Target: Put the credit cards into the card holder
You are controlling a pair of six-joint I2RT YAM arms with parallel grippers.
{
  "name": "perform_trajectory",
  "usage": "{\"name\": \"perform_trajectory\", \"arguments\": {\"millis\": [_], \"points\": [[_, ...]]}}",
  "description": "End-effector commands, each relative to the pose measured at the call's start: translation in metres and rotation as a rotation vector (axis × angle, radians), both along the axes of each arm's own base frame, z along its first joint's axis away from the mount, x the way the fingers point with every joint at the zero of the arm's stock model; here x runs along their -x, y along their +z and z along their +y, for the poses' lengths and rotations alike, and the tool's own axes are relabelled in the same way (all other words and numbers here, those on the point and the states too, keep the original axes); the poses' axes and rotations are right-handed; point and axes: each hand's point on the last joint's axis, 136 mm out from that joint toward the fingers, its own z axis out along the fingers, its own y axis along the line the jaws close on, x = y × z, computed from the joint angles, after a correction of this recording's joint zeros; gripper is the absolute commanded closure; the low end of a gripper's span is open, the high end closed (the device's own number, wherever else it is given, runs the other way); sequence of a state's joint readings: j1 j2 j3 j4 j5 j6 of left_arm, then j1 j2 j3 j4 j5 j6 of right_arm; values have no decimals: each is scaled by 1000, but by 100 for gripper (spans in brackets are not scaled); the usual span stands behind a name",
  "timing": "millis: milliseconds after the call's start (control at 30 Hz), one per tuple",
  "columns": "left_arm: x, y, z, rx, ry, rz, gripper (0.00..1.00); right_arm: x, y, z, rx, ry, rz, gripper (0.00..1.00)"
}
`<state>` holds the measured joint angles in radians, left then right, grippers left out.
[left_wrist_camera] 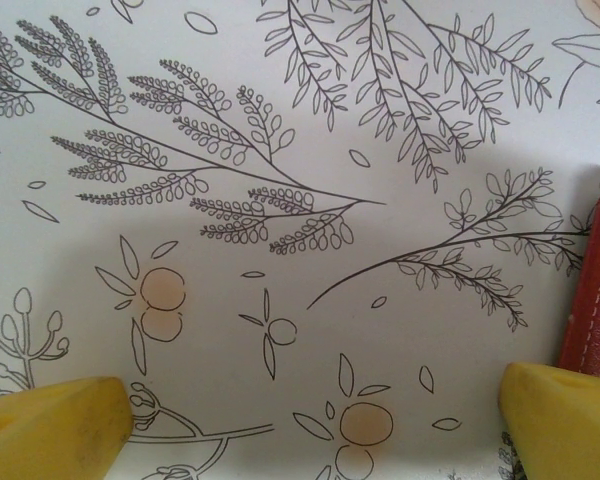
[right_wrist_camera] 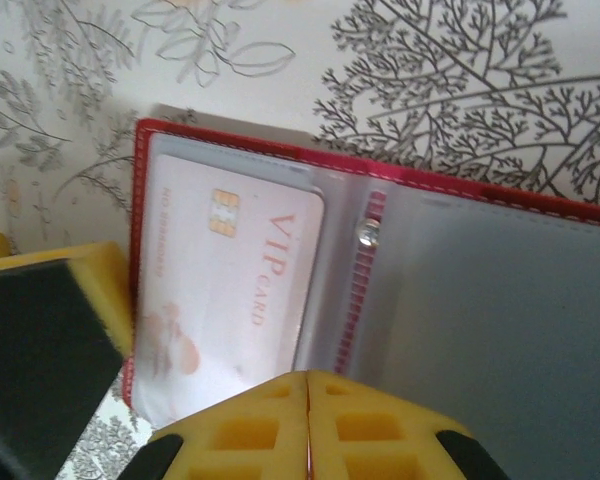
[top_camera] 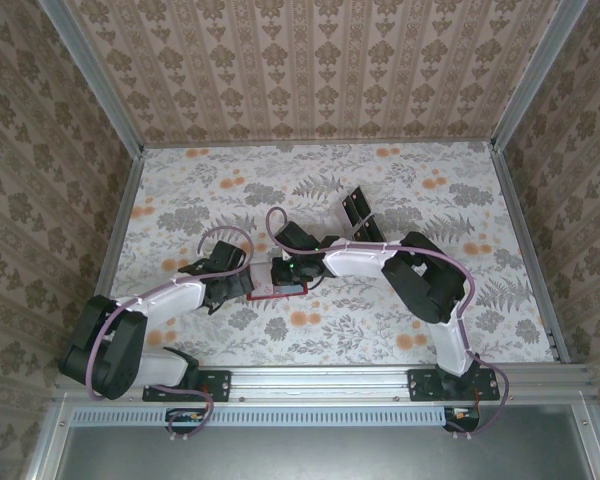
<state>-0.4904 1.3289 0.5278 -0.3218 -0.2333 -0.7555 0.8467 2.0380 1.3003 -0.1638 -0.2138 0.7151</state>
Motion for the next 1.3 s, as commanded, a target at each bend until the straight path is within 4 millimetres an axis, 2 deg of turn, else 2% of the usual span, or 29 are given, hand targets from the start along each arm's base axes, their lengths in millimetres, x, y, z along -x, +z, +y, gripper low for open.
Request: {"name": "perform_trajectory", "arguments": {"millis": [0, 433, 567, 667, 767, 833, 933, 1000, 1267], "points": [[9, -24, -8, 47, -22, 48, 0, -2, -3, 5, 20, 11, 0, 90], [8, -26, -10, 52, -32, 50, 0, 9, -2, 31, 8, 69, 10, 90], [5, -22, -10, 47, -39, 42, 0, 5, 12, 29, -9, 66, -15, 90], [0, -13, -7, 37, -43, 27, 0, -3, 31, 21, -29, 44, -47, 85], [-6, 2, -5, 31, -52, -2, 0, -13, 45, 3, -25, 15, -80, 73], [-11, 13, 6, 27, -27, -20, 0, -19, 46, -11, -4, 3, -86, 65], [-13, 27, 10, 26, -30, -37, 0, -25, 44, -26, 24, 7, -88, 53], [-13, 34, 11, 34, -33, -50, 0, -27, 40, -32, 42, 17, -85, 50], [-3, 43, -7, 123, -58, -60, 0, -30, 21, -44, 110, 43, -68, 48]]}}
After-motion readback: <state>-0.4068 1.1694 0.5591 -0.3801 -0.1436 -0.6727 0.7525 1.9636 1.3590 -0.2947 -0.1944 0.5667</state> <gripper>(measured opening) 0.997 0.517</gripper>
